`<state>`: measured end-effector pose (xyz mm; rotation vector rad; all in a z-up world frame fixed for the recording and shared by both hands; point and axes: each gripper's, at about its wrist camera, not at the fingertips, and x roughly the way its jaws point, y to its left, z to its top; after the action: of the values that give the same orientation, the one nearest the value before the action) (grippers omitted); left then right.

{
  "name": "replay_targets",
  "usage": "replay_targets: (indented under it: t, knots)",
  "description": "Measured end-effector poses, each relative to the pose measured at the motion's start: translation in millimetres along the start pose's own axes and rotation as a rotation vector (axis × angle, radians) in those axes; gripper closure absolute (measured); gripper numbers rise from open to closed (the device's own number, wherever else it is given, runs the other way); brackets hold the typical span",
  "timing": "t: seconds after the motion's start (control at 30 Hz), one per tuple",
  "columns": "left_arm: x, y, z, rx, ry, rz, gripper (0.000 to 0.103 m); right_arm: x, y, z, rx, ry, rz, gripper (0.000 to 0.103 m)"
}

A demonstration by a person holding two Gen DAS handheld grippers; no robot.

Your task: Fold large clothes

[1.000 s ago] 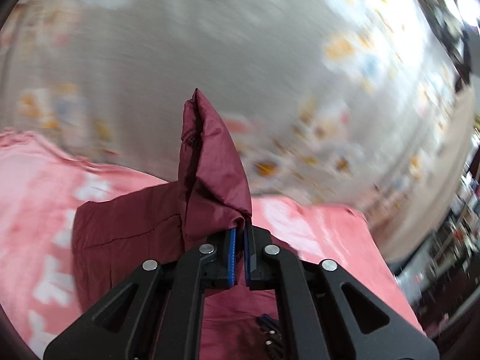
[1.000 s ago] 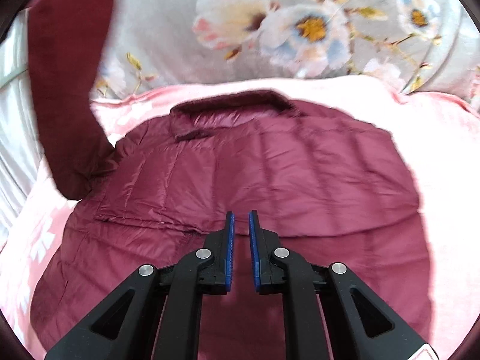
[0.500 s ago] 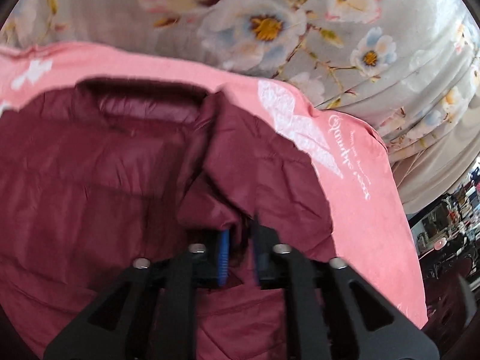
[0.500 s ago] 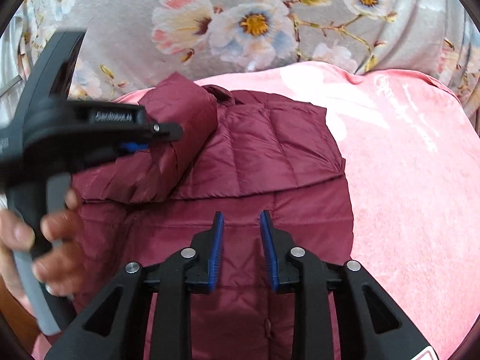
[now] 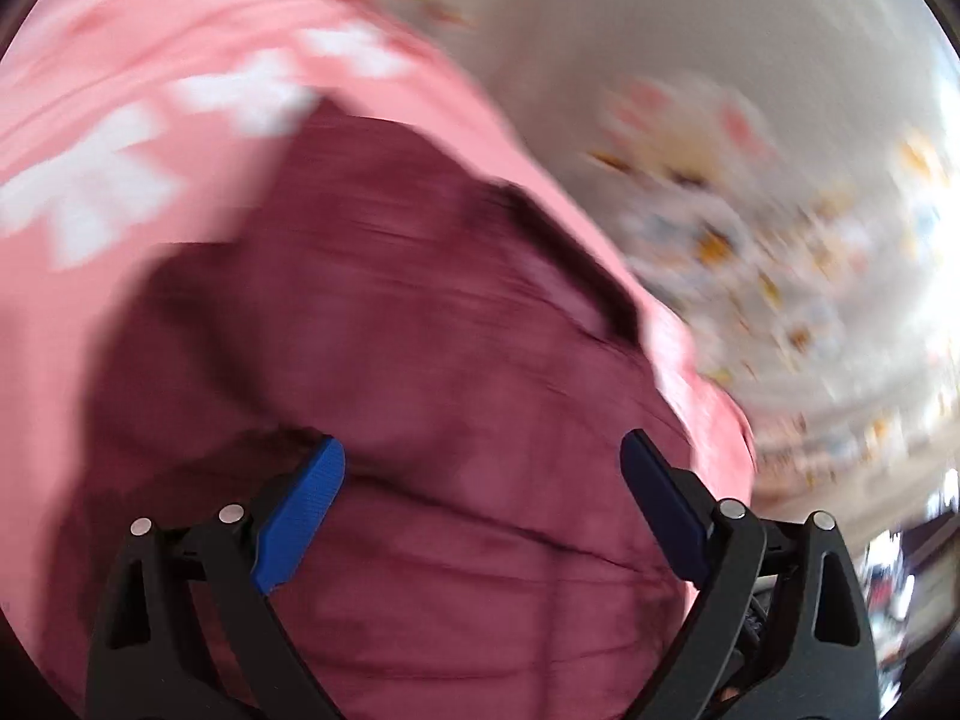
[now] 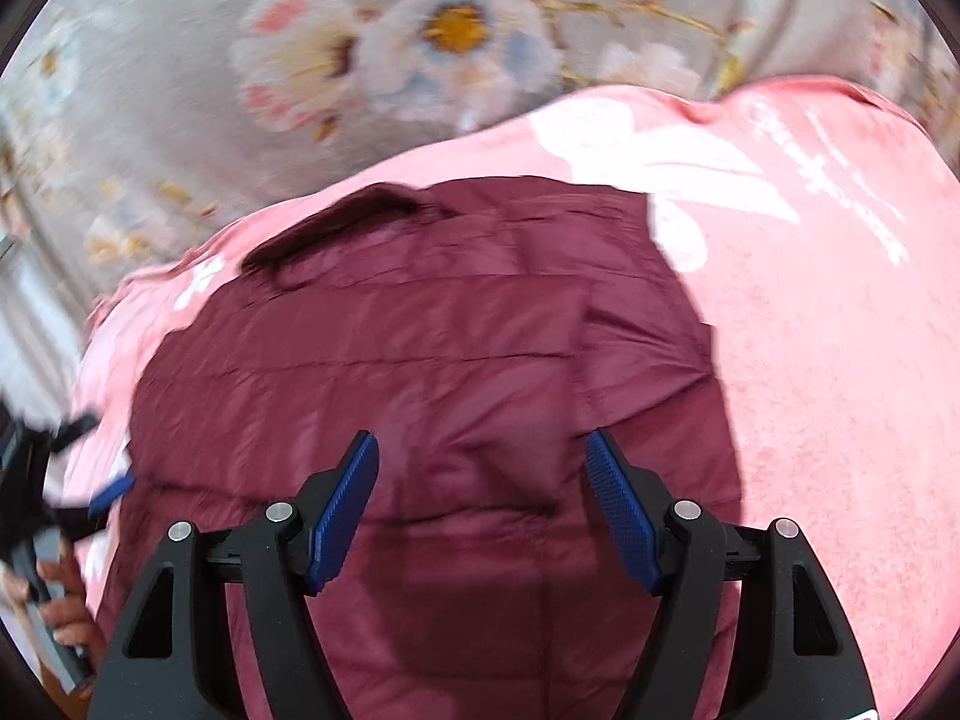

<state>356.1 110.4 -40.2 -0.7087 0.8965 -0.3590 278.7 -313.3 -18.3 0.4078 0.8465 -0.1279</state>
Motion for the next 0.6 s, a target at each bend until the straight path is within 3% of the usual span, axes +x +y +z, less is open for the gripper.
replay_targets:
  t: [0.1,0.13,0.23,0.3,0.4,0.5,0.53,0.57,0.6]
  knots:
    - [-9.4,45.3,14.8,-0.142,-0.016,-0.003,0.013,13.5,-9.6,1.1,0.052,0.037,0.01,0.038]
    - [-10.2,58.3,19.7,-0.184,-0.018,-0.019,0.015,16.2,-7.9,1.5,0.049,0.046,0.021,0.055]
    - [-4.9,73.6,31.8,-0.245,-0.024,-0.055,0.021,15.5,2.3,4.3,0.018,0.042,0.028,0.082]
    - [-0.4,75.6,36.6,-0.261,-0.026,-0.055,0.026,7.8,13.9,9.4,-0.017,0.016,0.037,0.095]
    - [8.8,72.0,46.7,-0.277,-0.043,-0.04,0.036,-12.6,26.7,25.5,-0.047,-0.048,0.059,0.1]
    - [12.4,75.7,59.4,-0.272,-0.054,0.023,0.073,-38.2,28.3,42.6,-0.056,-0.14,0.097,0.101]
    - [13.3,75.1,63.3,-0.253,-0.056,0.06,0.09,-47.9,27.7,49.2,-0.055,-0.165,0.113,0.101]
    - [13.4,73.6,65.0,-0.229,-0.058,0.099,0.101,-53.8,25.8,52.7,-0.054,-0.179,0.122,0.101]
    - [13.3,66.9,65.5,-0.183,-0.071,0.159,0.101,-58.6,24.2,55.1,-0.054,-0.19,0.131,0.101]
